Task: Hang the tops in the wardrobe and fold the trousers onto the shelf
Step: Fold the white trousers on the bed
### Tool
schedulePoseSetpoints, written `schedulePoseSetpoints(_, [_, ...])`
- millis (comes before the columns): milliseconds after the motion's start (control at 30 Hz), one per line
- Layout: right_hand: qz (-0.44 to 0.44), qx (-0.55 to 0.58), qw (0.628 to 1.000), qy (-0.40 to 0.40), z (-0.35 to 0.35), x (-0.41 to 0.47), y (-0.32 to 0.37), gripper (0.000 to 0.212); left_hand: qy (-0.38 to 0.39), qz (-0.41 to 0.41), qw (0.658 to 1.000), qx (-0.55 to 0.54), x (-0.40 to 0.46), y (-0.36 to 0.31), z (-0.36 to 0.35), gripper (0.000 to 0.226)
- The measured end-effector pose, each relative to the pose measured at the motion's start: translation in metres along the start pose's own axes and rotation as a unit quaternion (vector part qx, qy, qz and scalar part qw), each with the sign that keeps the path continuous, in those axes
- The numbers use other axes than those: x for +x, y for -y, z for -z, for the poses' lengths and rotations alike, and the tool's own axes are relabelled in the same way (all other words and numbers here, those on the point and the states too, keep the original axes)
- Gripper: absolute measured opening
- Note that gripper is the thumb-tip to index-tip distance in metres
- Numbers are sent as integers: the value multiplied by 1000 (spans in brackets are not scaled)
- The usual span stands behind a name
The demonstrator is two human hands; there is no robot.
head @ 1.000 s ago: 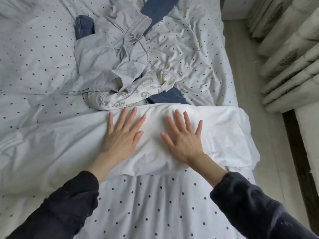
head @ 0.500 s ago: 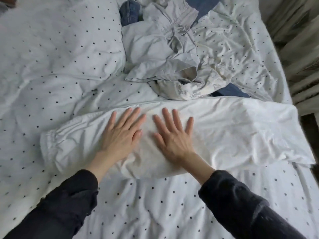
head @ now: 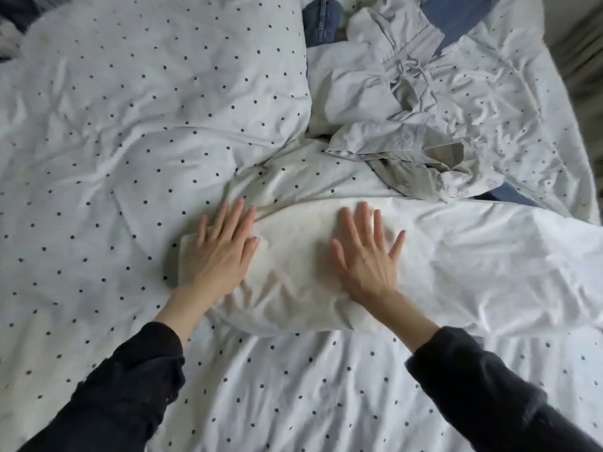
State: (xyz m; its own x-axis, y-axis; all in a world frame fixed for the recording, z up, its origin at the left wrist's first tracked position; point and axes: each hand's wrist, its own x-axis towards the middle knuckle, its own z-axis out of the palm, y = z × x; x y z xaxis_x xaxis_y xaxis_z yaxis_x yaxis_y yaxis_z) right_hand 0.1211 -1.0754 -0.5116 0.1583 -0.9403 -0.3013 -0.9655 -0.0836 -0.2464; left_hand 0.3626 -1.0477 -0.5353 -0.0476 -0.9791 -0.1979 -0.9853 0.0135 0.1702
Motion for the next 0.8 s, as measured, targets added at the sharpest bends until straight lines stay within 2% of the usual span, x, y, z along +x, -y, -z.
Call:
schedulePoseSetpoints(67, [82,-3,997,-4,-3,-7,32,72,-13,9,999,-45,-7,8,1,67])
schedulePoseSetpoints(167, [176,-24,984,4,-24,-21,86,68,4,86,987,-139,-23,27,-4,68])
schedulePoseSetpoints(233, [188,-41,981,26,-41,-25,105,66,21,132,961,-242,-37,36,-8,61])
schedulePoseSetpoints(300, [172,-71,982,38,-55,-22,107,69,21,174,914,-365,-49,46,-12,61])
schedulePoseSetpoints(367, [163,-95,982,22,-61,-18,101,72,41,230,852,-468,-54,55,-18,69])
schedulePoseSetpoints(433, [162,-114,980,28,-66,-15,97,74,71,312,756,-571,-58,61,-21,88])
schedulePoseSetpoints(467, [161,-121,979,32,-67,-15,95,74,79,327,725,-601,-56,61,-20,89])
schedulePoseSetpoints(500, [165,-128,977,35,-67,-16,97,74,79,325,713,-616,-58,61,-19,76])
schedulePoseSetpoints(567, [168,-127,977,31,-67,-16,98,74,67,306,732,-605,-58,60,-18,46])
schedulePoseSetpoints(633, [167,-118,978,30,-65,-17,97,74,70,289,731,-614,-58,62,-15,40])
schedulePoseSetpoints(800, [177,-116,977,34,-60,-16,92,72,96,251,681,-681,-50,73,7,25])
